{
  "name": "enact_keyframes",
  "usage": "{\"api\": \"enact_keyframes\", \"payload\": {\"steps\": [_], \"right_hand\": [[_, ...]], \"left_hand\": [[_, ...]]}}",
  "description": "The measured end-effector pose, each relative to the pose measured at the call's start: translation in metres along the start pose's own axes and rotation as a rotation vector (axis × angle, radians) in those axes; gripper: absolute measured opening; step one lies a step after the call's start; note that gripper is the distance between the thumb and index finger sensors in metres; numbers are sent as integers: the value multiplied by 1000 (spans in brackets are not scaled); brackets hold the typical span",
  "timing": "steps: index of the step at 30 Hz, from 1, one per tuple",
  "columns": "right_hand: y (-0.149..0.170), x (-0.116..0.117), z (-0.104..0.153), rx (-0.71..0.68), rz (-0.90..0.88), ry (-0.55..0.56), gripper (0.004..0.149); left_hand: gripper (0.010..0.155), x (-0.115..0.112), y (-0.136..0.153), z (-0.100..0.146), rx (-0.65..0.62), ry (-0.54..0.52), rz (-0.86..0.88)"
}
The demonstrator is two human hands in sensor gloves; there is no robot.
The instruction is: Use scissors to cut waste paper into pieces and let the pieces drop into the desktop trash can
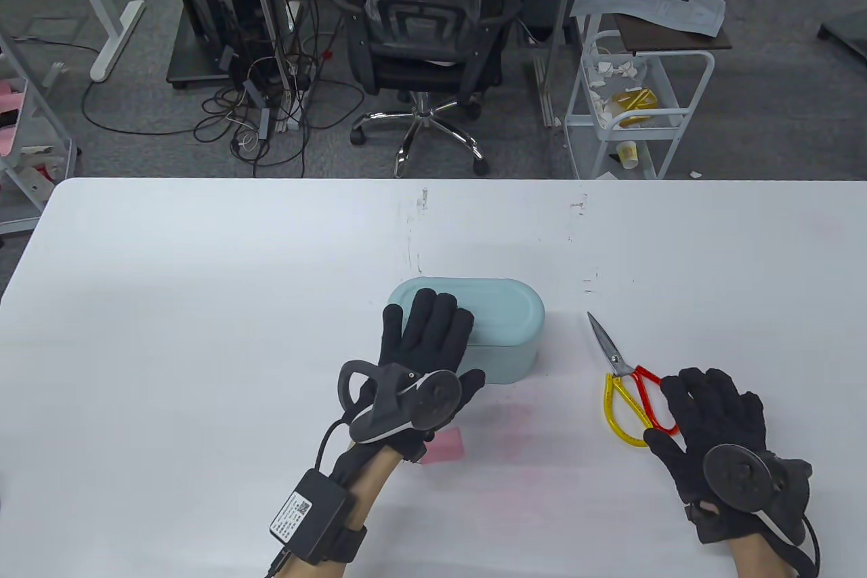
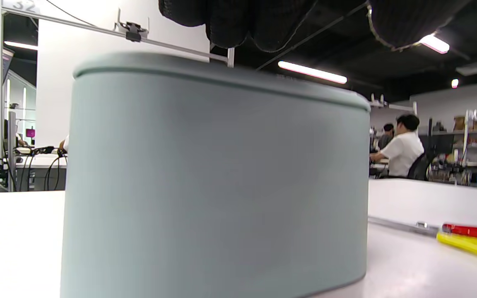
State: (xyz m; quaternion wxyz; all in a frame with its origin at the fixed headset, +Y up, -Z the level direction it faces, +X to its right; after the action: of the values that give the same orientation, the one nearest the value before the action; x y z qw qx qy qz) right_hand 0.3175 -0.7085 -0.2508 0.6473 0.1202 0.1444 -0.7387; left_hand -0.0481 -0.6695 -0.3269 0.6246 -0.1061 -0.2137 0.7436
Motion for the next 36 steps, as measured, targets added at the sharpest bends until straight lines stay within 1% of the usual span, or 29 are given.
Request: {"api": "enact_keyframes", "payload": {"steps": [2, 5, 12, 13, 18, 20, 22, 24, 26, 28, 32, 36], "right_hand": [[-1, 0, 0, -3, -2, 1, 82], [-1, -1, 0, -7, -8, 5, 82], [-1, -1, 0, -8, -9, 4, 82], [-2, -1, 0, -8, -10, 5, 83], [-3, -1, 1, -14, -13, 10, 83], [-3, -1, 1, -16, -16, 4, 83], [-3, 0, 1, -16, -16, 2, 82], [-4, 0, 1, -15, -14, -2, 82], [-4, -1, 1, -15, -11, 1, 82], [-3, -2, 1, -14, -16, 6, 82], [-2, -1, 1, -9, -19, 3, 82], [-2, -2, 1, -9, -24, 1, 82]], "left_hand": [[80, -6, 0, -2, 7, 32, 9], [81, -13, 2, -2, 5, 54, 22], [82, -14, 2, -2, -3, 36, 19], [82, -15, 1, -2, -1, 47, 9], [85, -20, -2, 0, -15, 36, -60], [84, -19, 0, -1, -9, 52, -23], [84, -16, 2, -3, -7, 76, 26], [84, -14, 3, -4, 4, 132, 24], [83, -9, 4, -6, 11, 136, 26], [81, -4, 5, -8, 12, 140, 81], [76, 8, 8, -10, 10, 121, 157], [77, 28, 12, -13, 5, 60, 109]]}}
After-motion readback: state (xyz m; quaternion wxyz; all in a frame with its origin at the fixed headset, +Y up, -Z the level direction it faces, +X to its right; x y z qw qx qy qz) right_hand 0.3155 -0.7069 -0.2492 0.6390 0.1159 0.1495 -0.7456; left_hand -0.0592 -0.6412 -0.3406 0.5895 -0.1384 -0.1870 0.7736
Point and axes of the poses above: the tracker on the back of each hand, its own y axis roughly to the little-finger side, its own z axis roughly from the fingertips to the wrist, x = y × z, the point moved 4 cm from there along -z, roughly from the wrist to the fingertips, and after that the axes turned 6 degrees about z, right-handed, at the moved point
